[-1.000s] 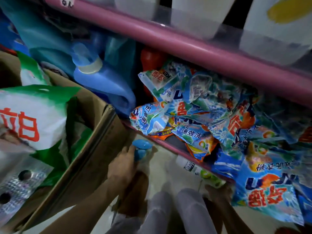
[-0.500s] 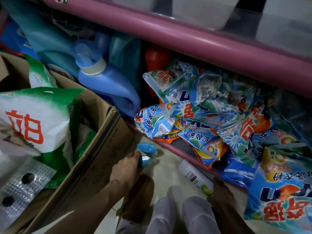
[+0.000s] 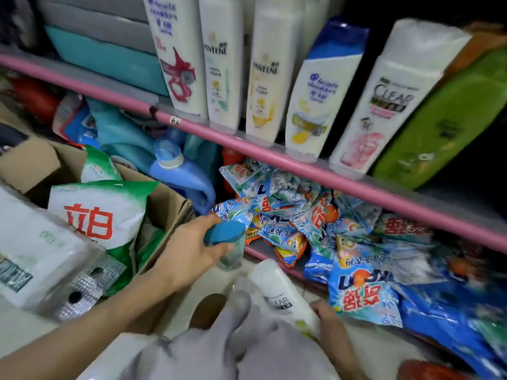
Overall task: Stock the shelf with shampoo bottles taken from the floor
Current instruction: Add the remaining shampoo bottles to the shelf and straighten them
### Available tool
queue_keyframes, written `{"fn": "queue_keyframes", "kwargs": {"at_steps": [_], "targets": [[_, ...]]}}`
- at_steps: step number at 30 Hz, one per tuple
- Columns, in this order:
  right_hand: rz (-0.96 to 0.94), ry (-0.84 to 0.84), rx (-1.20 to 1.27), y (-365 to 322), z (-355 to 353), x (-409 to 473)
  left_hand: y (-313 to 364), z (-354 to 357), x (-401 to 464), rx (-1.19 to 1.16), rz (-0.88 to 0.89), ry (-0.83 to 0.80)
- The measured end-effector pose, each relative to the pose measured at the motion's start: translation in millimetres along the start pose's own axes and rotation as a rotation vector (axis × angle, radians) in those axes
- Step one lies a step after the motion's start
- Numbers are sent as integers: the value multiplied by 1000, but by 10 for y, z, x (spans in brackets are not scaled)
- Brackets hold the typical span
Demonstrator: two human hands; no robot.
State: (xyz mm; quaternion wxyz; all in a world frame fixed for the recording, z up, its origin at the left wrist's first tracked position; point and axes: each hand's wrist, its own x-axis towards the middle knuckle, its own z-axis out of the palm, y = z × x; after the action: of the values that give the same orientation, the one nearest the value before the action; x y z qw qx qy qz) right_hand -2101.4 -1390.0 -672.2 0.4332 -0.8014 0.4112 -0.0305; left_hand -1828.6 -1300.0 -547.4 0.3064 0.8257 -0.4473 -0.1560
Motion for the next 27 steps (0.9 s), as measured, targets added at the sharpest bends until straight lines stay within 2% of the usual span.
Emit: {"fn": "queue_keyframes", "kwargs": {"at_steps": [2, 4, 8, 14, 17, 20, 23, 27], "targets": [[32, 180, 228, -216, -356, -151, 408, -235, -48, -61, 86, 62], [7, 299, 234, -449, -689, -385, 830, -456, -99, -128, 176, 88], [-53, 503, 401, -781, -1163, -799, 1714, -846, -175, -216, 356, 62], [-241, 630, 571, -1383, -1871, -1165, 2982, -1133, -43, -219, 610, 34], [-304, 688, 627, -1553, -2119, -1301, 3468, -1088, 110, -135, 669, 18], [-306, 721, 676, -1599, -2266, -1394, 3791, -956, 300, 80, 693, -8], [-286, 712, 682, -1562, -2356, -1431, 3957, -798, 450, 279, 699, -40], [-248, 686, 646, -1471, -2421, -1422, 4028, -596, 572, 544, 760, 25]]}}
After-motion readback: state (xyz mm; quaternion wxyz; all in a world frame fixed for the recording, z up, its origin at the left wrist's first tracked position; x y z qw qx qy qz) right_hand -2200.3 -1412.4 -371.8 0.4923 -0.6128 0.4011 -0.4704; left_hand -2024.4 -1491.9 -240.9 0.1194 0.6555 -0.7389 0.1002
